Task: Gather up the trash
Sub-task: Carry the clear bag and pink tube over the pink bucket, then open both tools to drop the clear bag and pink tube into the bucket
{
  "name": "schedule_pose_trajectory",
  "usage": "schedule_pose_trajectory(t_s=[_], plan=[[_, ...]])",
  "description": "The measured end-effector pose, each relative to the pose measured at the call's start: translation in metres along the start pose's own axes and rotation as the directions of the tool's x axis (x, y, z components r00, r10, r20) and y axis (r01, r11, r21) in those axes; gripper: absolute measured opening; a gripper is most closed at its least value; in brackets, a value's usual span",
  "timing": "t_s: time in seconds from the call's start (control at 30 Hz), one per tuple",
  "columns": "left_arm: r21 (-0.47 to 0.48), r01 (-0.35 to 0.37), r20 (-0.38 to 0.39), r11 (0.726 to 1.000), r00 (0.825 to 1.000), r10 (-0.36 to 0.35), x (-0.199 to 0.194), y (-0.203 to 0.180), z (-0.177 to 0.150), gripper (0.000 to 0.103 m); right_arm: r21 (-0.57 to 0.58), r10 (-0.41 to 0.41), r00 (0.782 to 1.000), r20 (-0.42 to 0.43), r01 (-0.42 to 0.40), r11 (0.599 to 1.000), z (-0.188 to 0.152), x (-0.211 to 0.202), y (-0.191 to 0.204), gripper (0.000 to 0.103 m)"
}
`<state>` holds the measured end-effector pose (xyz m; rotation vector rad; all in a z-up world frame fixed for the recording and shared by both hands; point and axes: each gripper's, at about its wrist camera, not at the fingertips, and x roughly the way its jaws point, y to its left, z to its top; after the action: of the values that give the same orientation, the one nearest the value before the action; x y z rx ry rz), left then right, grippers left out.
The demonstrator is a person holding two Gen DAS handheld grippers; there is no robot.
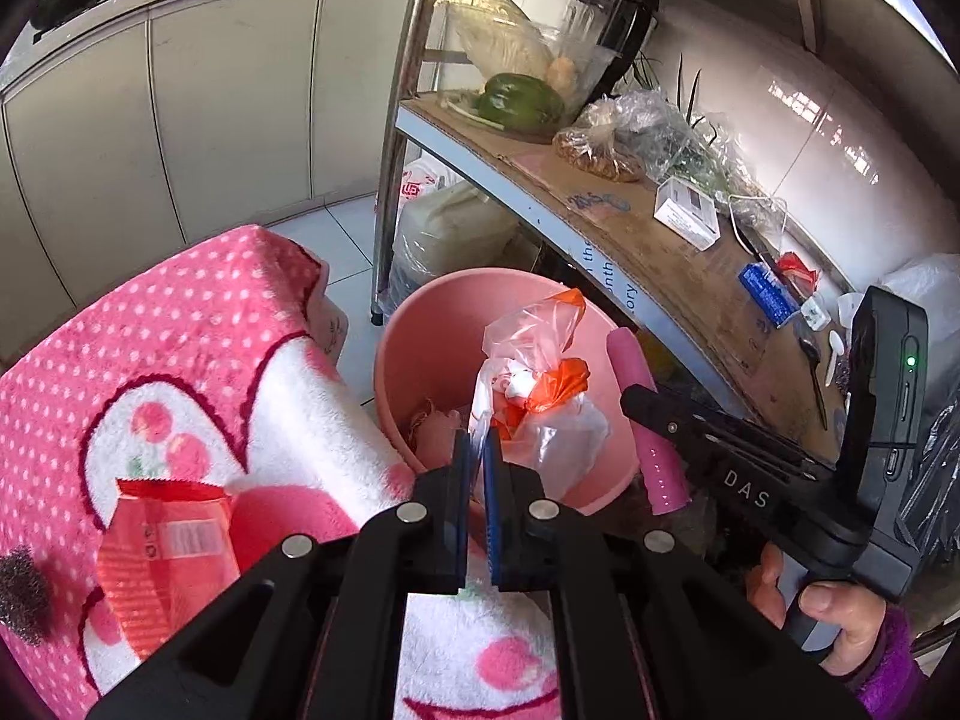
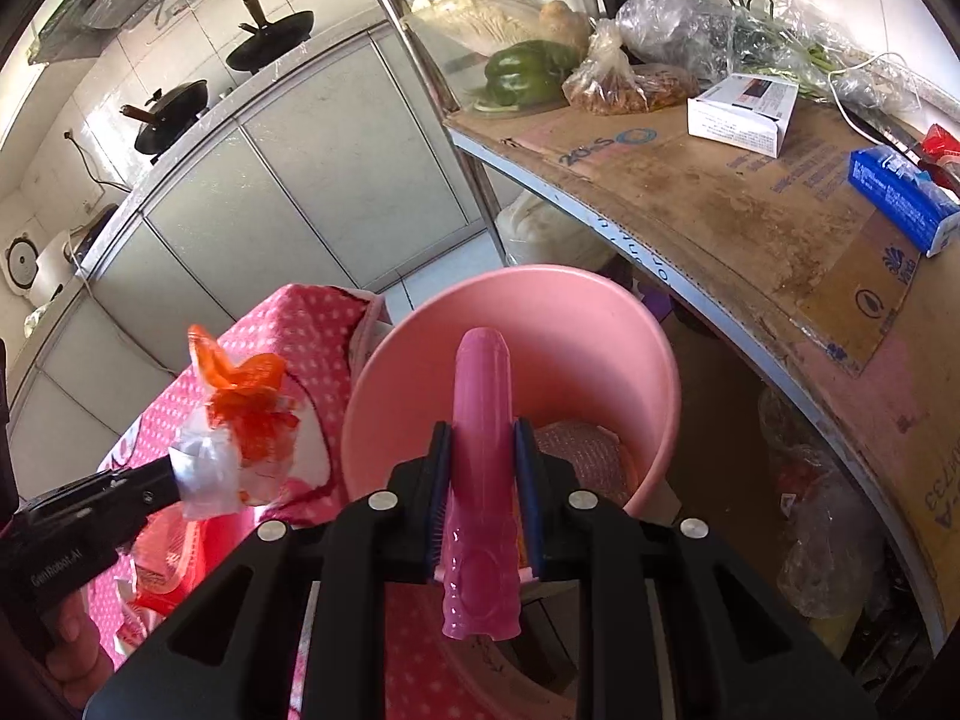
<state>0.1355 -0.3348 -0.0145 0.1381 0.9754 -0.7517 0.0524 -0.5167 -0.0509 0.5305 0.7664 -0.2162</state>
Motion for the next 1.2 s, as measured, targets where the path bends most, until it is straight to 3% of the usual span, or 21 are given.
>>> schedule_pose_trajectory(t_s=[0.43,0.67,1.2], plan=[[0.015,-0.064,-0.098,0.998,0.993,0.066,0.069,-0.009,-0.004,0.004,-0.007,-0.058,0.998,-0.016,0.057,0.998,0.002,0.031,-0.008,0.021],[0.029,-0.082,-0.105,0.996,0.991,0.085,0.083,-0.018,-0.005,0.004,-0.013,-0.077,0.995,-0.056,0.077,0.997,-0.002,0.048,-0.015,0.021],[0.023,-0.090,-0.108,0.996,0.990,0.092,0.090,-0.022,-0.007,0.005,-0.033,-0.111,0.992,-0.054,0.110,0.993,-0.003,0.056,-0.014,0.021]])
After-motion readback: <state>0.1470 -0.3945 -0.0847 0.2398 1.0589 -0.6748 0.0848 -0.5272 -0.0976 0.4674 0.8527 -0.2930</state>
